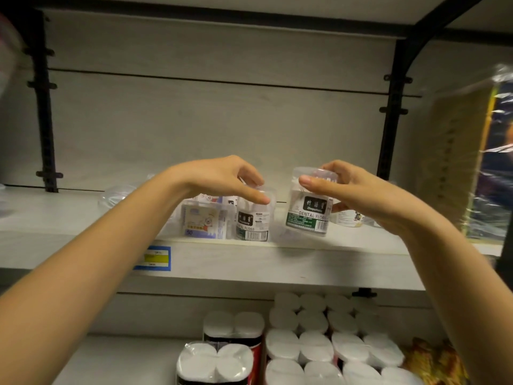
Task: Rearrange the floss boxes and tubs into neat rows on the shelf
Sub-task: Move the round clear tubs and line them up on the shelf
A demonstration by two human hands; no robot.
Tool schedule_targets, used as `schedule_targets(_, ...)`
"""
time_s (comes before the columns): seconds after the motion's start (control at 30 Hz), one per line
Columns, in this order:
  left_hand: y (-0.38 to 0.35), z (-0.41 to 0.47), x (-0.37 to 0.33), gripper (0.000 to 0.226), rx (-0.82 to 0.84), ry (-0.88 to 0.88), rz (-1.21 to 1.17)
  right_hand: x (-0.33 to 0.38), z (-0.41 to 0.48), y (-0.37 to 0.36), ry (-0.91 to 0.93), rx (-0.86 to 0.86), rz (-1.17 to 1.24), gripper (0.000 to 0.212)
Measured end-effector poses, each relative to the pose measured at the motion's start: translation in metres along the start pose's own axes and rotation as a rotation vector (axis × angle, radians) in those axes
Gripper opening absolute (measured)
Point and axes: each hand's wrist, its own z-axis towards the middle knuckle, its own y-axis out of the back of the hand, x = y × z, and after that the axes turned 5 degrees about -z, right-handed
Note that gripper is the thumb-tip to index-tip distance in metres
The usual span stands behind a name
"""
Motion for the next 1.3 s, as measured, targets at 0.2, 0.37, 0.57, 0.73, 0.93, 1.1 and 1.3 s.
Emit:
schedule_targets(0.2,0.006,-0.012,-0.023,0.054,-0.256,-0.079,-0.155,-0.001,-0.003,0.003,0.009,-0.032,0.016,0.082)
schedule_targets(0.37,0.003,-0.025,-0.033,0.059,-0.303,-0.075,-0.147,-0.001,-0.007,0.004,0.031,-0.034,0.013,0.078)
schedule_targets(0.57,-0.001,-0.037,-0.035,0.06,-0.315,-0.058,-0.149,0.003,-0.012,-0.002,0.06,-0.031,0.015,0.081)
schedule_targets(0.73,0.011,-0.066,-0.038,0.056,-0.478,-0.113,-0.147,0.021,-0.018,-0.008,0.191,-0.16,0.015,0.064)
schedule_targets(0.93,0.047,-0.122,-0.017,0.06,-0.629,-0.061,-0.121,0.075,-0.01,-0.045,0.366,-0.136,0.047,0.064)
schedule_targets(1.1,0.079,-0.157,0.019,0.059,-0.678,0.033,-0.103,0.118,0.009,-0.089,0.405,-0.124,0.001,0.064)
schedule_targets(1.3,0.116,-0.182,0.084,0.071,-0.668,0.1,-0.11,0.157,0.036,-0.149,0.34,-0.062,-0.023,0.06)
